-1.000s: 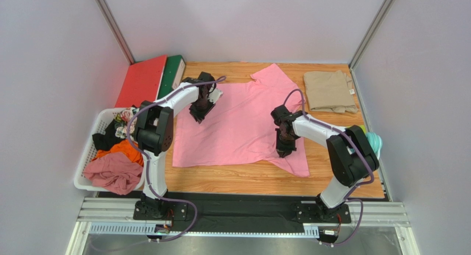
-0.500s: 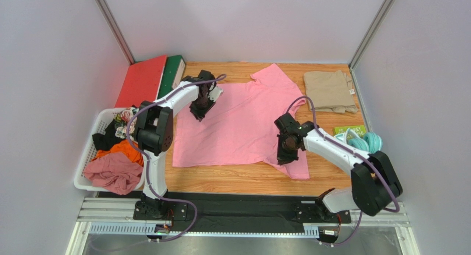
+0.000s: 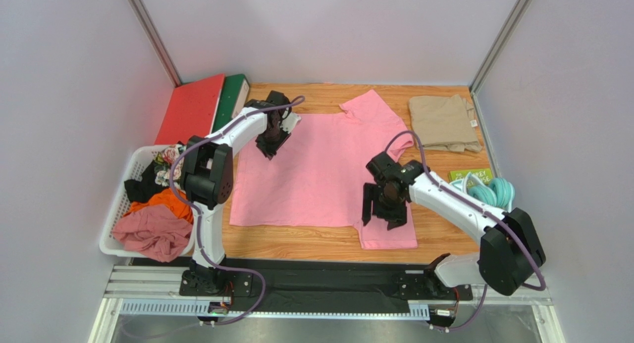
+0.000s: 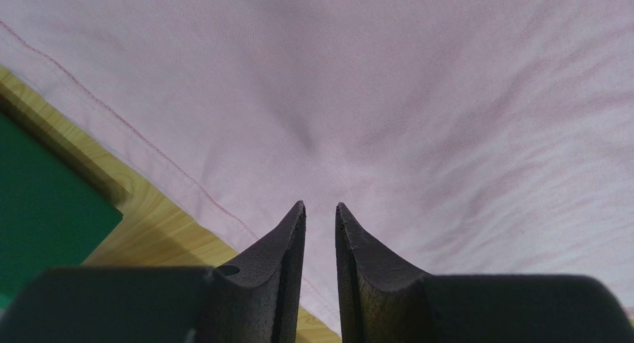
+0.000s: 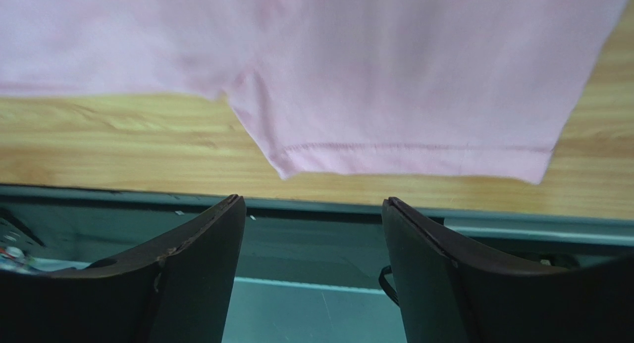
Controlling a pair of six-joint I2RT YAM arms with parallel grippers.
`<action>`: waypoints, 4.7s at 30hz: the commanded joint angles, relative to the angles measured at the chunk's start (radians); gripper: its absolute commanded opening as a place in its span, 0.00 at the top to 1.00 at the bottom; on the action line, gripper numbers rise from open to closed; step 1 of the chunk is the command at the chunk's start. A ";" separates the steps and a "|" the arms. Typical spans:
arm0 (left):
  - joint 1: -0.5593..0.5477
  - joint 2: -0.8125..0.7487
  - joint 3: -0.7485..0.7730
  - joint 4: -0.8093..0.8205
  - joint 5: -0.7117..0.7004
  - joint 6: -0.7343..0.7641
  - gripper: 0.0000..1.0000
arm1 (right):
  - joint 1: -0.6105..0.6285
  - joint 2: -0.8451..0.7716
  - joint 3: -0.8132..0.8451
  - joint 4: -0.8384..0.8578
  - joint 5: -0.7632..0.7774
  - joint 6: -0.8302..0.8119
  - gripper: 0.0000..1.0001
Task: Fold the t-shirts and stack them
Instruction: Flatten out the tshirt
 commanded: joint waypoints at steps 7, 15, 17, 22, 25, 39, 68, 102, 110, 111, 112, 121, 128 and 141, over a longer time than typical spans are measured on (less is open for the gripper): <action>-0.001 0.006 0.036 -0.004 -0.002 0.003 0.72 | -0.279 0.196 0.220 0.076 0.164 -0.141 0.32; -0.001 0.098 0.222 -0.020 0.024 -0.050 0.72 | -0.296 0.392 0.269 0.196 0.148 -0.136 0.37; -0.001 0.147 0.262 -0.018 0.026 -0.051 0.72 | -0.305 0.429 0.295 0.200 0.141 -0.138 0.39; 0.017 0.276 0.374 -0.092 0.021 -0.047 0.74 | -0.324 0.440 0.306 0.203 0.126 -0.130 0.42; 0.055 0.296 0.349 -0.089 0.064 -0.080 0.74 | -0.330 0.397 0.300 0.180 0.117 -0.127 0.42; 0.109 0.280 0.260 -0.052 0.095 -0.074 0.74 | -0.341 0.492 0.286 0.248 0.112 -0.080 0.46; 0.132 0.218 0.208 -0.030 0.096 -0.027 0.74 | -0.490 0.362 0.121 0.227 0.226 -0.100 0.50; 0.129 0.025 0.127 -0.067 0.165 0.004 0.73 | -0.482 0.771 0.686 0.122 0.100 -0.130 0.51; 0.158 -0.138 -0.184 0.014 0.156 0.065 0.73 | -0.529 0.774 0.669 0.107 0.164 -0.169 0.51; 0.170 -0.133 -0.210 0.020 0.153 0.065 0.73 | -0.526 0.776 0.665 0.105 0.167 -0.169 0.51; 0.178 -0.127 -0.220 0.026 0.149 0.067 0.73 | -0.536 0.773 0.660 0.105 0.169 -0.170 0.51; 0.223 -0.001 -0.241 0.080 0.116 0.047 0.73 | -0.542 0.777 0.639 0.130 0.095 -0.170 0.51; 0.223 -0.088 -0.220 0.054 0.135 0.047 0.74 | -0.539 0.754 0.680 0.110 0.031 -0.176 0.46; 0.336 -0.073 -0.111 0.011 0.104 0.082 0.73 | -0.503 0.636 0.723 0.059 -0.018 -0.162 0.41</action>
